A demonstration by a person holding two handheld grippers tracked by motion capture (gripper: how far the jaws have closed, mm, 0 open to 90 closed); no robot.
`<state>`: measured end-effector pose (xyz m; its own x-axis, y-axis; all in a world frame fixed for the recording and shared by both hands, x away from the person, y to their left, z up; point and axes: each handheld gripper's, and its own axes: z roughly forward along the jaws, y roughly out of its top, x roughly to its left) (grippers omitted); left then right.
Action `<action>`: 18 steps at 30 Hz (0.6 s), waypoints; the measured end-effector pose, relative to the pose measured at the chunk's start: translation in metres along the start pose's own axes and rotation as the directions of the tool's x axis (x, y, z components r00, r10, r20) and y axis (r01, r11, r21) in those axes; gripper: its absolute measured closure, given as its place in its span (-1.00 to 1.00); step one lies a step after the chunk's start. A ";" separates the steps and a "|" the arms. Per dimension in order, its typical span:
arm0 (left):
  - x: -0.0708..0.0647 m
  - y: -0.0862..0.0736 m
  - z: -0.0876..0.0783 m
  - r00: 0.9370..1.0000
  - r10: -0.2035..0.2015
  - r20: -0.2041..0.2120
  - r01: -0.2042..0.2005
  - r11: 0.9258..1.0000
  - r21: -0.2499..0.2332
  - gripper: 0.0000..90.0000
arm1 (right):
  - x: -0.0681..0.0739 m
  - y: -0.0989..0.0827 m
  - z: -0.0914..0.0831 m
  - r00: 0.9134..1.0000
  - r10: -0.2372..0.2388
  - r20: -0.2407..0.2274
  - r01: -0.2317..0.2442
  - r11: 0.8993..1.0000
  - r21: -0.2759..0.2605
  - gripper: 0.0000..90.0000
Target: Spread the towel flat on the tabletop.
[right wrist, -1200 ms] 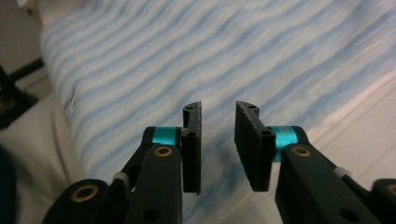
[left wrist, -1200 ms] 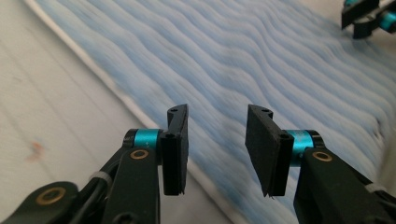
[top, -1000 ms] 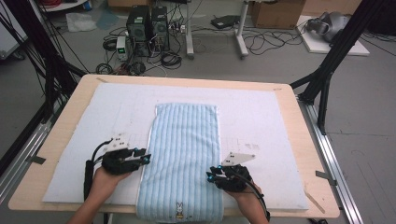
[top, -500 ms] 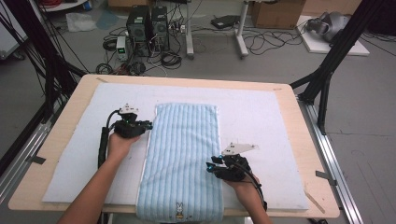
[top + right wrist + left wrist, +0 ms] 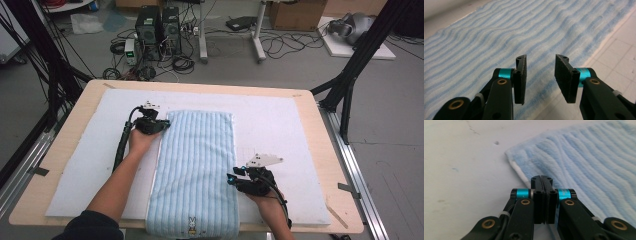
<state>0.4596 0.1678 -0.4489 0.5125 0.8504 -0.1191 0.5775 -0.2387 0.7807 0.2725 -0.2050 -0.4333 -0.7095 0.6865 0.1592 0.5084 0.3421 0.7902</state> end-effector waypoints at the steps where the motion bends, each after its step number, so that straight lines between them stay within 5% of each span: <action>1: -0.002 0.002 0.000 0.998 0.033 -0.048 -0.033 0.999 0.015 0.95 | 0.000 -0.001 -0.001 1.000 0.007 0.004 -0.007 1.000 -0.001 0.37; 5: -0.003 0.004 -0.001 0.994 0.046 -0.103 -0.044 0.999 0.030 0.93 | -0.001 -0.002 -0.002 1.000 0.007 0.016 -0.007 1.000 -0.002 0.36; 7: -0.002 0.004 -0.004 0.993 0.031 -0.116 -0.027 0.999 0.034 0.64 | -0.004 -0.003 -0.003 0.999 0.016 0.036 -0.016 1.000 -0.002 0.34; 11: 0.000 0.003 -0.016 0.998 -0.005 -0.065 0.003 1.000 -0.028 0.38 | -0.008 -0.002 -0.004 0.998 0.022 0.065 -0.022 1.000 -0.010 0.29; 13: -0.002 0.004 -0.033 0.999 -0.033 0.026 0.036 0.987 -0.154 0.10 | -0.014 0.001 -0.003 0.994 0.022 0.105 -0.020 1.000 -0.017 0.17; 18: -0.011 -0.001 -0.055 0.991 0.009 0.131 0.023 0.971 -0.240 -0.32 | -0.024 0.010 -0.005 0.985 0.004 0.173 0.000 1.000 -0.022 -0.11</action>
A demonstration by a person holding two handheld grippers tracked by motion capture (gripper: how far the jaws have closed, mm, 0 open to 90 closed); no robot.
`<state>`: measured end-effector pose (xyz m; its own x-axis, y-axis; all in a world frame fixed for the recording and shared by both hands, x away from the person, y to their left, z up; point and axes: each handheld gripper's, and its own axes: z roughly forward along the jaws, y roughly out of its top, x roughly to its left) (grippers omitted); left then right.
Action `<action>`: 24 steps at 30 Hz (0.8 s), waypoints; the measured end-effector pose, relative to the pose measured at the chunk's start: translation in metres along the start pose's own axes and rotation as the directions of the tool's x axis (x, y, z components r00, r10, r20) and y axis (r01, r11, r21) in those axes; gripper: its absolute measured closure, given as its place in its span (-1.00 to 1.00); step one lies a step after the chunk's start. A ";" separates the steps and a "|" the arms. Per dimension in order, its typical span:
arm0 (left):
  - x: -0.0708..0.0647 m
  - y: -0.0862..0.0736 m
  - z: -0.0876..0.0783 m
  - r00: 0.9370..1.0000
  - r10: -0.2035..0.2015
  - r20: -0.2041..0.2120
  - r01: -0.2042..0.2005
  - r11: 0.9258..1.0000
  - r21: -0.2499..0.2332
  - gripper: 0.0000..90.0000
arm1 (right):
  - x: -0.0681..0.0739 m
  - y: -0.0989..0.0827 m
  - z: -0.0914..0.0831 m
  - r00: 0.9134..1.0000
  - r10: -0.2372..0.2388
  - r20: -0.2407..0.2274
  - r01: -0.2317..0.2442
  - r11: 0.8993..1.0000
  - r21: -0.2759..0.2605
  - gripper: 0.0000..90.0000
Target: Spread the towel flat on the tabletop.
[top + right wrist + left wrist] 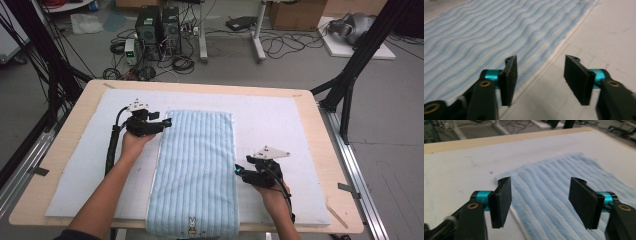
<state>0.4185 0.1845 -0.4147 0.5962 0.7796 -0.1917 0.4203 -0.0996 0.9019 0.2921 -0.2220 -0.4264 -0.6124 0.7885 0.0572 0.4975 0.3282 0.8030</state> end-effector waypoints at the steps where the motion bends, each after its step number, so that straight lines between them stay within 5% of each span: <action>1: -0.002 -0.001 -0.004 1.000 -0.012 0.016 0.013 1.000 -0.018 -0.39 | -0.002 0.002 0.000 1.000 -0.001 0.014 0.001 1.000 0.000 -0.17; 5: -0.008 -0.005 -0.014 0.996 -0.018 0.087 0.020 1.000 -0.016 -0.56 | -0.010 0.006 -0.001 0.998 -0.006 0.058 0.007 1.000 -0.005 -0.44; 8: -0.013 -0.010 -0.024 0.994 -0.003 0.111 0.010 0.998 -0.063 -0.62 | -0.025 0.013 0.000 0.995 0.003 0.100 -0.003 1.000 -0.005 -0.74; 14: -0.016 -0.020 -0.038 0.991 0.014 0.130 -0.002 0.996 -0.091 -0.62 | -0.048 0.027 0.003 0.997 0.025 0.077 -0.023 0.999 -0.032 -0.75; 21: -0.018 -0.028 -0.054 0.988 0.065 0.137 -0.046 0.989 -0.137 -0.61 | -0.049 0.029 -0.002 0.997 0.027 0.070 -0.024 0.999 -0.042 -0.75; 24: -0.021 -0.032 -0.059 0.990 0.088 0.113 -0.074 0.990 -0.122 -0.58 | -0.048 0.029 -0.010 0.997 0.026 0.067 -0.021 0.998 -0.061 -0.75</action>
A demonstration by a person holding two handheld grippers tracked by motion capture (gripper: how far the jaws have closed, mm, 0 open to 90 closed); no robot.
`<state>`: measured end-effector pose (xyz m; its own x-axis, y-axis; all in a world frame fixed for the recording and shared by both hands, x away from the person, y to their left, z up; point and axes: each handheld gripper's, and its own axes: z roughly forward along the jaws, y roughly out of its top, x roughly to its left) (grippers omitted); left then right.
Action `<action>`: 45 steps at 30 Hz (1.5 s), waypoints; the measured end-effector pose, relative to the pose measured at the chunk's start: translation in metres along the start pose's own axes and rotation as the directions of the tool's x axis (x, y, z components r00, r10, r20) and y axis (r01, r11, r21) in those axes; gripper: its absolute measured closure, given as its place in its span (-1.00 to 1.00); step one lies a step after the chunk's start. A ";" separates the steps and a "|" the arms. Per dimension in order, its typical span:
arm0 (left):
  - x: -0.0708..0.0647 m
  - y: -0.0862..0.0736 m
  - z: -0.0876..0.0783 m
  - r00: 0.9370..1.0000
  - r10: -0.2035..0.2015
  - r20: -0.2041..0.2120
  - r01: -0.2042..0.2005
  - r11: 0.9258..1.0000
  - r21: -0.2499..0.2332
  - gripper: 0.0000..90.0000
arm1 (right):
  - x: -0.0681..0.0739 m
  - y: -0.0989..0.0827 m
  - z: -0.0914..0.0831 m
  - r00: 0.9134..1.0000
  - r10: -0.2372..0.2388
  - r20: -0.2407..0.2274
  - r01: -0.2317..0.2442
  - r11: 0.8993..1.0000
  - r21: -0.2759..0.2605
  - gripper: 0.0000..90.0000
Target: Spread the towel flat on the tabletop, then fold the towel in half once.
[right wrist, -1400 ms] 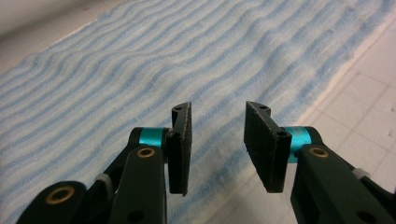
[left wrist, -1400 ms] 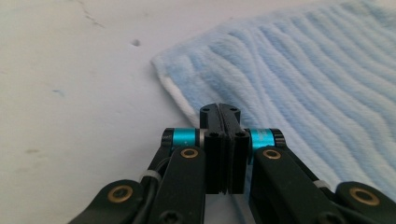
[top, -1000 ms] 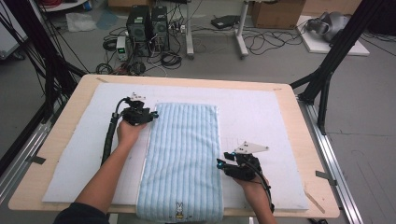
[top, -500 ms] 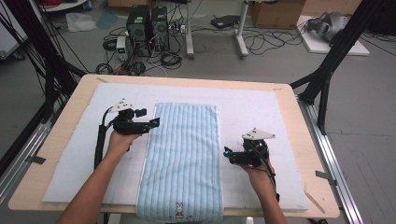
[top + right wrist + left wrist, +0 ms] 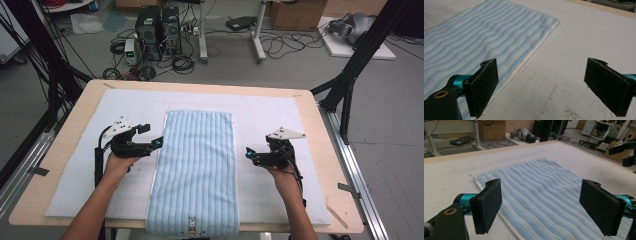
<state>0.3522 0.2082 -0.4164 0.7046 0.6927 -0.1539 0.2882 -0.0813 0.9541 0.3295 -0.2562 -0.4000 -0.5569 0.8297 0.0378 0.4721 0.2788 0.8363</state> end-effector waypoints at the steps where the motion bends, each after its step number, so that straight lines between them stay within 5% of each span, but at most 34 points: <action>1: -0.001 0.000 -0.001 1.000 -0.002 -0.011 0.002 1.000 0.012 -0.58 | 0.000 0.000 0.000 1.000 0.000 0.000 0.000 1.000 0.000 -0.75; 14: 0.004 -0.002 0.005 0.996 -0.046 -0.070 0.048 0.999 0.023 -0.57 | -0.005 -0.005 -0.002 0.999 0.036 0.004 -0.036 0.999 0.000 -0.75; 26: 0.019 0.010 0.021 0.994 -0.076 -0.076 0.081 0.995 0.064 -0.52 | -0.008 -0.007 0.001 0.999 0.053 0.001 -0.053 0.999 0.013 -0.75; 36: 0.056 0.021 0.059 0.981 -0.129 -0.145 0.152 0.976 0.156 -0.43 | -0.006 -0.010 0.006 0.999 0.053 -0.011 -0.052 0.998 0.031 -0.75; 42: 0.066 0.023 0.075 0.976 -0.104 -0.194 0.144 0.968 0.208 -0.29 | -0.005 -0.009 0.007 0.998 0.058 -0.019 -0.058 0.998 0.025 -0.75; 43: 0.068 0.020 0.081 0.972 -0.101 -0.210 0.151 0.959 0.239 -0.28 | -0.005 -0.009 0.007 0.998 0.052 -0.019 -0.052 0.998 0.024 -0.75; 45: 0.069 0.019 0.084 0.972 -0.095 -0.214 0.149 0.956 0.253 -0.19 | -0.004 -0.010 0.007 0.998 0.052 -0.018 -0.052 0.998 0.026 -0.75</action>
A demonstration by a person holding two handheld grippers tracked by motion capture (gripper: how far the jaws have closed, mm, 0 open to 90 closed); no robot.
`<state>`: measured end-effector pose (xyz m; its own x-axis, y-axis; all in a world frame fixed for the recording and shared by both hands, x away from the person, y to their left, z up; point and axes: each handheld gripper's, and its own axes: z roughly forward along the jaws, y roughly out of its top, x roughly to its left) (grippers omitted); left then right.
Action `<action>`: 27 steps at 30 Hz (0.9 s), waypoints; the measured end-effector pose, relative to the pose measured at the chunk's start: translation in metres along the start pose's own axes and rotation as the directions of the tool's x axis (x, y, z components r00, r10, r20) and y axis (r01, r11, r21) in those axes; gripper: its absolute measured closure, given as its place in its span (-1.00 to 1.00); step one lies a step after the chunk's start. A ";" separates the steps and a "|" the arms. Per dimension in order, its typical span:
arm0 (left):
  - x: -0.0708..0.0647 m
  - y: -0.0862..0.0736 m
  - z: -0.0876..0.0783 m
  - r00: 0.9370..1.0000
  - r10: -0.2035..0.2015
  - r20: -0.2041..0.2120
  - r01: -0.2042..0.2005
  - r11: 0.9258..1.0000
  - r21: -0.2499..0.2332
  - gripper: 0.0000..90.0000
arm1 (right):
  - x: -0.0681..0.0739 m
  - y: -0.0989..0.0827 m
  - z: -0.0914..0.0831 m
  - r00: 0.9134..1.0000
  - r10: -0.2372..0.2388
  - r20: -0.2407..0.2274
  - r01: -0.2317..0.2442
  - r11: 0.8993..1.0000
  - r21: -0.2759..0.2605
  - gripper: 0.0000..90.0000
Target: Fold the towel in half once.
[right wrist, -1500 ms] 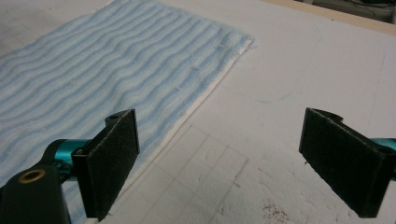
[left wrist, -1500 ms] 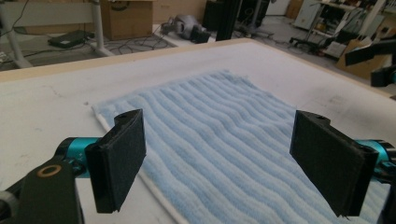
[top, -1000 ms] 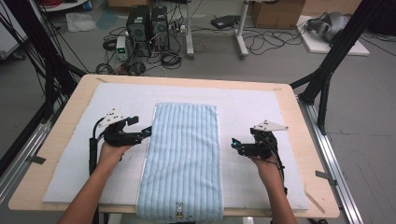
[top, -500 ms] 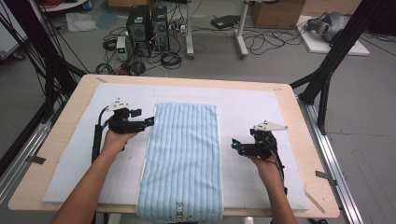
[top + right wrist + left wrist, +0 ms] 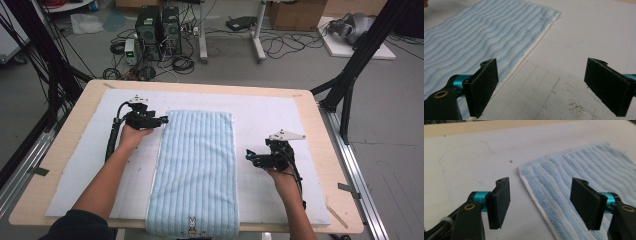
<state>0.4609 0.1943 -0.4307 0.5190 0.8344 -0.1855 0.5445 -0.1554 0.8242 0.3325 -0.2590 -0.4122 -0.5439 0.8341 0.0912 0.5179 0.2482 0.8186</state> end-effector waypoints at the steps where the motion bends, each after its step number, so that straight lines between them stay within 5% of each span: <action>1: -0.001 -0.001 0.003 1.000 0.007 -0.007 -0.007 1.000 0.011 -0.13 | 0.000 0.000 0.000 1.000 0.001 0.000 -0.001 1.000 0.003 -0.75; 12: -0.018 -0.009 0.025 0.994 0.108 -0.036 -0.103 0.989 0.103 0.32 | 0.002 0.000 0.005 1.000 0.000 -0.002 0.000 1.000 0.018 -0.75; 14: -0.017 -0.009 0.025 0.991 0.121 -0.050 -0.115 0.988 0.107 0.53 | 0.001 0.000 0.006 1.000 0.005 -0.003 -0.005 1.000 0.019 -0.75; 16: -0.017 -0.009 0.025 0.992 0.118 -0.044 -0.113 0.988 0.107 0.61 | 0.001 0.001 0.007 1.000 0.007 -0.006 -0.006 1.000 0.019 -0.75; 18: -0.018 -0.010 0.025 0.993 0.114 -0.025 -0.111 0.988 0.104 0.90 | 0.000 0.003 0.017 1.000 0.014 -0.008 -0.014 0.999 0.033 -0.75; 22: -0.016 -0.010 0.025 0.997 0.078 -0.015 -0.076 0.993 0.094 0.92 | -0.002 0.013 0.033 0.999 0.032 0.000 -0.032 0.998 0.046 -0.75; 27: -0.014 -0.010 0.024 0.999 0.037 0.001 -0.037 0.996 0.083 0.92 | -0.008 0.042 0.075 0.999 0.038 0.012 -0.039 0.993 0.109 -0.66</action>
<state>0.4638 0.1715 -0.4488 0.5394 0.8275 -0.1559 0.5777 -0.2290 0.7835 0.4083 -0.2177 -0.4209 -0.5156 0.8490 0.1155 0.6077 0.2673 0.7478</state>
